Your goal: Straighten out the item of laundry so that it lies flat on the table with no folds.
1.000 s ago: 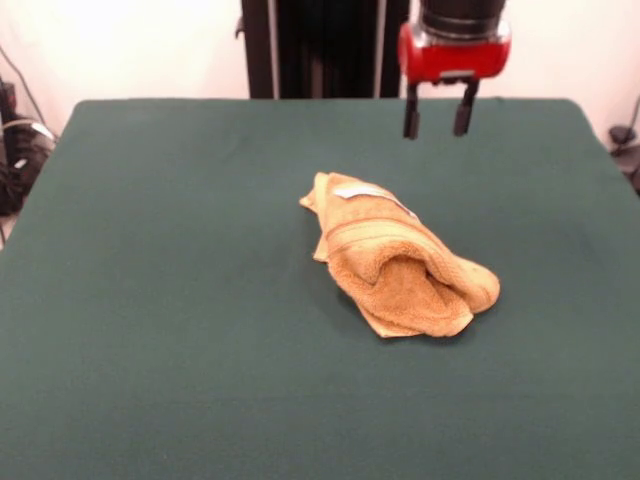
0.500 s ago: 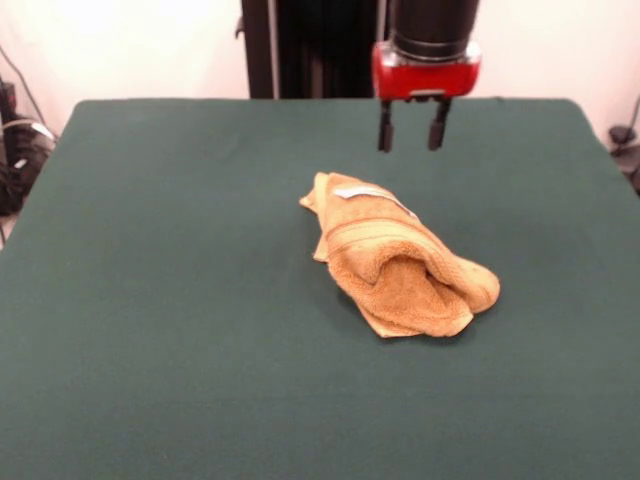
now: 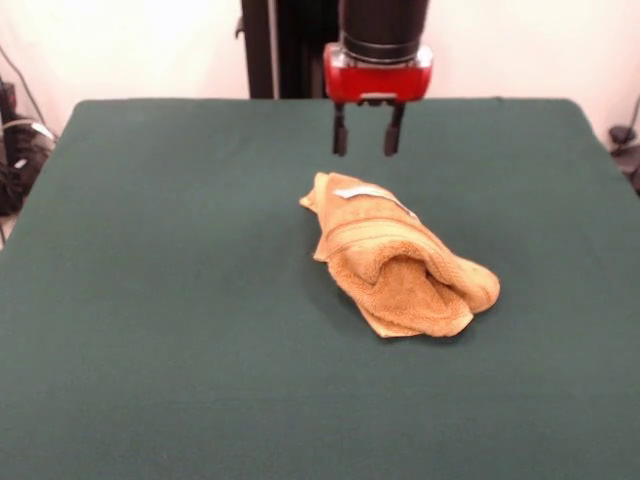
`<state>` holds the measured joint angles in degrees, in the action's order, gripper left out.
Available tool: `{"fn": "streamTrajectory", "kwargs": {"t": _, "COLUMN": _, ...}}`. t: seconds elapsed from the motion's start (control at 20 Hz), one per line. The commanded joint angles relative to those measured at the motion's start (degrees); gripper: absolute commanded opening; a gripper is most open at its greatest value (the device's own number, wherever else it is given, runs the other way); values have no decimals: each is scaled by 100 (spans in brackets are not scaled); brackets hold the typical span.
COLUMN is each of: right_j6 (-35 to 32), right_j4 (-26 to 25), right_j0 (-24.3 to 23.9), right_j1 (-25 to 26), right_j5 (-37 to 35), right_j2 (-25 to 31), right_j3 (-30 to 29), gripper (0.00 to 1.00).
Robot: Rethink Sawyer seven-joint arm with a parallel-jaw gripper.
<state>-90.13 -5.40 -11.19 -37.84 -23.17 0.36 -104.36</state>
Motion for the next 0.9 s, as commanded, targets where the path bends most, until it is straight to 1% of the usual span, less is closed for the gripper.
{"fn": "streamTrajectory", "kwargs": {"t": 0.05, "right_j6": 156, "right_j4": -366, "right_j0": -195, "right_j1": 269, "right_j5": 337, "right_j2": 978, "right_j3": 597, "gripper": 100}}
{"fn": "streamTrajectory", "kwargs": {"t": 0.1, "right_j6": 109, "right_j4": -395, "right_j0": -203, "right_j1": 293, "right_j5": 410, "right_j2": 993, "right_j3": 641, "gripper": 100}}
{"fn": "streamTrajectory", "kwargs": {"t": 0.15, "right_j6": -44, "right_j4": -502, "right_j0": 155, "right_j1": 482, "right_j5": -96, "right_j2": 513, "right_j3": 1043, "gripper": 100}}
{"fn": "streamTrajectory", "kwargs": {"t": 0.2, "right_j6": 13, "right_j4": -576, "right_j0": 124, "right_j1": 540, "right_j5": -172, "right_j2": 551, "right_j3": 1118, "gripper": 100}}
{"fn": "streamTrajectory", "kwargs": {"t": 0.25, "right_j6": 84, "right_j4": -632, "right_j0": 16, "right_j1": 558, "right_j5": 26, "right_j2": 694, "right_j3": 1136, "gripper": 100}}
{"fn": "streamTrajectory", "kwargs": {"t": 0.3, "right_j6": 73, "right_j4": -648, "right_j0": -26, "right_j1": 556, "right_j5": 116, "right_j2": 756, "right_j3": 1134, "gripper": 100}}
{"fn": "streamTrajectory", "kwargs": {"t": 0.35, "right_j6": -18, "right_j4": -626, "right_j0": -99, "right_j1": 544, "right_j5": 350, "right_j2": 845, "right_j3": 1103, "gripper": 100}}
{"fn": "streamTrajectory", "kwargs": {"t": 0.5, "right_j6": 7, "right_j4": -587, "right_j0": -297, "right_j1": 566, "right_j5": 331, "right_j2": 1131, "right_j3": 1096, "gripper": 100}}
{"fn": "streamTrajectory", "kwargs": {"t": 0.55, "right_j6": 266, "right_j4": -571, "right_j0": -536, "right_j1": 589, "right_j5": 231, "right_j2": 1485, "right_j3": 1072, "gripper": 100}}
{"fn": "streamTrajectory", "kwargs": {"t": 0.6, "right_j6": 318, "right_j4": -569, "right_j0": -600, "right_j1": 607, "right_j5": 187, "right_j2": 1596, "right_j3": 1075, "gripper": 100}}
{"fn": "streamTrajectory", "kwargs": {"t": 0.7, "right_j6": 257, "right_j4": -576, "right_j0": -633, "right_j1": 533, "right_j5": 142, "right_j2": 1645, "right_j3": 1026, "gripper": 100}}
{"fn": "streamTrajectory", "kwargs": {"t": 0.8, "right_j6": 246, "right_j4": -689, "right_j0": -665, "right_j1": 396, "right_j5": 162, "right_j2": 1650, "right_j3": 938, "gripper": 100}}
{"fn": "streamTrajectory", "kwargs": {"t": 0.85, "right_j6": 322, "right_j4": -790, "right_j0": -629, "right_j1": 325, "right_j5": -2, "right_j2": 1552, "right_j3": 920, "gripper": 100}}
{"fn": "streamTrajectory", "kwargs": {"t": 0.9, "right_j6": 416, "right_j4": -846, "right_j0": -685, "right_j1": 289, "right_j5": -69, "right_j2": 1614, "right_j3": 891, "gripper": 100}}
